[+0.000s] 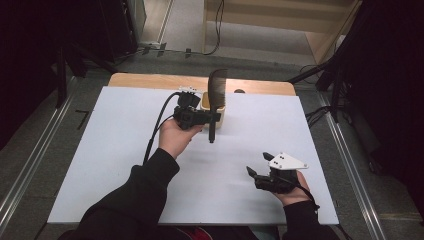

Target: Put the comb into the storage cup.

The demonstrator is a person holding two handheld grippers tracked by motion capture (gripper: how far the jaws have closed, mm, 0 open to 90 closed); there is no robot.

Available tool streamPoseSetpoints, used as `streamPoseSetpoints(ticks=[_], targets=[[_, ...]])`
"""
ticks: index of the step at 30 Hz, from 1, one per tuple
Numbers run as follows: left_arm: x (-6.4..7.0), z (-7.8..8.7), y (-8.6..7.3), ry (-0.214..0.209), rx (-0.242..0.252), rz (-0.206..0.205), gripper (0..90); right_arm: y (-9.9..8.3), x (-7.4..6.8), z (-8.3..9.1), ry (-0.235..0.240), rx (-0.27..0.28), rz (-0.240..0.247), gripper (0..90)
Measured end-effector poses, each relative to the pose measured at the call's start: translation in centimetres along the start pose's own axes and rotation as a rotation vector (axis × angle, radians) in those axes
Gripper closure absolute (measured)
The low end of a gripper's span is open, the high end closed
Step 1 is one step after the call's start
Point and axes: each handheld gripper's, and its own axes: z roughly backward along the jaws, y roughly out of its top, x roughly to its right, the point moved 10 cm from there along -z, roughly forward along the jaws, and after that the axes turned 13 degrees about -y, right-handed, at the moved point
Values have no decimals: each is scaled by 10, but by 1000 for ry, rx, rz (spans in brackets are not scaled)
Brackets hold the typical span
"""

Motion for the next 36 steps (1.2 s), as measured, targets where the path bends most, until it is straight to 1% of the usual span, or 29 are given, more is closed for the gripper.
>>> streamPoseSetpoints(ticks=[2, 4, 9, 13, 16, 19, 21, 23, 24, 27, 29, 31, 34, 36], targets=[[1, -1, 1, -1, 0, -5, 725, -3, 0, 1, 4, -8, -3, 250], [1, -2, 3, -15, 3, -1, 725, -6, 1, 2, 2, -13, 1, 250], [2, -2, 6, -16, 3, -12, 725, -10, 2, 3, 8, -18, 12, 250], [1, 0, 8, -16, 1, -12, 725, -13, 3, 4, 6, -22, 17, 249], [1, 1, 11, -15, 6, -9, 725, -15, 3, 4, 10, -19, 28, 248], [1, 1, 16, -14, 3, -13, 725, -18, 2, 4, 6, -33, 37, 247], [1, 1, 19, -16, 3, -14, 725, -18, 1, 4, 14, -32, 40, 245], [2, 0, 21, -16, 7, -14, 725, -18, 1, 5, 14, -30, 39, 245], [1, 0, 22, -12, -1, -20, 725, -18, 1, 5, 14, -29, 37, 245], [2, -1, 25, -9, -2, -27, 725, -18, 1, 4, 14, -27, 34, 245], [2, 0, 29, -11, 6, -29, 725, -17, 2, 4, 11, -23, 32, 245], [2, 0, 32, -8, 3, -36, 725, -17, 2, 5, 13, -27, 22, 242], [1, 0, 37, -8, 6, -36, 725, -16, 4, 5, 6, -20, 19, 241], [0, 0, 40, -15, 11, -32, 725, -16, 4, 6, 9, -21, 11, 240]])
